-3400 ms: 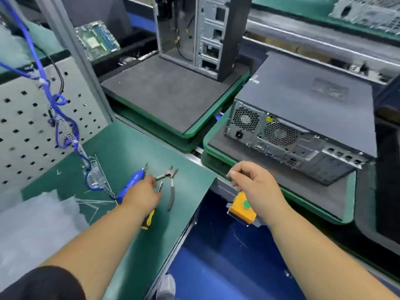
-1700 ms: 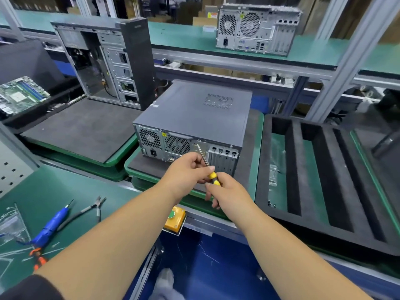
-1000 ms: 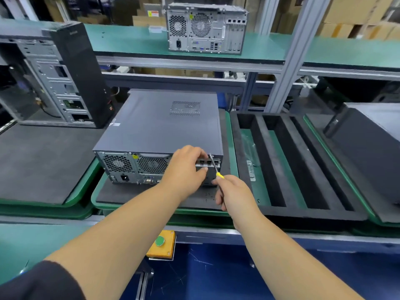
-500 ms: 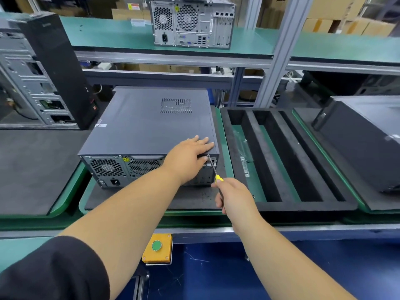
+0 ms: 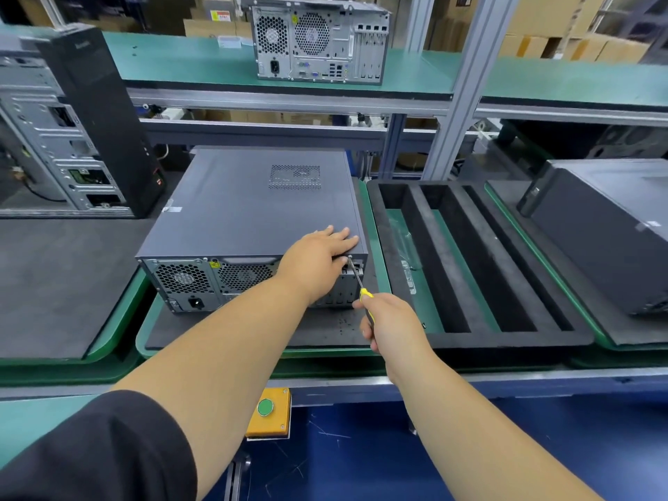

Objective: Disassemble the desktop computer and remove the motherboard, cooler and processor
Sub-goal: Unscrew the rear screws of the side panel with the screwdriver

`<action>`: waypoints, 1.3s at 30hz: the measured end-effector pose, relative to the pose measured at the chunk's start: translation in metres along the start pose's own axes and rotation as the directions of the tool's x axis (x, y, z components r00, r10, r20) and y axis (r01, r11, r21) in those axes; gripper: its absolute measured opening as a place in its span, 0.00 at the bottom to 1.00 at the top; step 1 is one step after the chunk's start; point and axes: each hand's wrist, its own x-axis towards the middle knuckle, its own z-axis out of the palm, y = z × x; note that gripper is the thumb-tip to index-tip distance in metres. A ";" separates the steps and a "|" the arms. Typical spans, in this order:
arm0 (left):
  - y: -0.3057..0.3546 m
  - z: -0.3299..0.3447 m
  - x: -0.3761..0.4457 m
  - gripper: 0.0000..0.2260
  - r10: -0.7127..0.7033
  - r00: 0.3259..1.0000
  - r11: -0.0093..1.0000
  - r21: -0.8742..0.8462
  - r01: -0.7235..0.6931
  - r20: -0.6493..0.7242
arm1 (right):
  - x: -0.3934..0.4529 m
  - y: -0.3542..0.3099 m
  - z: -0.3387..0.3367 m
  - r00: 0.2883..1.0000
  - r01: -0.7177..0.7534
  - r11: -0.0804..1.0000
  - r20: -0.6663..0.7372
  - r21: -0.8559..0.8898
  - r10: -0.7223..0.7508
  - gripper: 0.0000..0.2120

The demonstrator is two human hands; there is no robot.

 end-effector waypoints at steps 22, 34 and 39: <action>-0.004 -0.001 0.003 0.23 0.031 0.998 0.999 0.028 -0.032 0.047 | -0.006 -0.007 0.019 0.949 -0.295 0.753 0.276 0.589 0.155 0.15; 0.008 -0.002 -0.023 0.18 -0.112 0.980 0.912 -0.410 0.036 -0.165 | -0.003 -0.008 0.012 0.947 -0.314 0.825 0.217 0.471 0.237 0.19; 0.025 0.010 -0.052 0.09 -0.512 0.843 0.633 -0.737 0.239 -0.166 | -0.007 -0.006 0.007 0.907 -0.386 0.720 0.380 0.576 0.182 0.21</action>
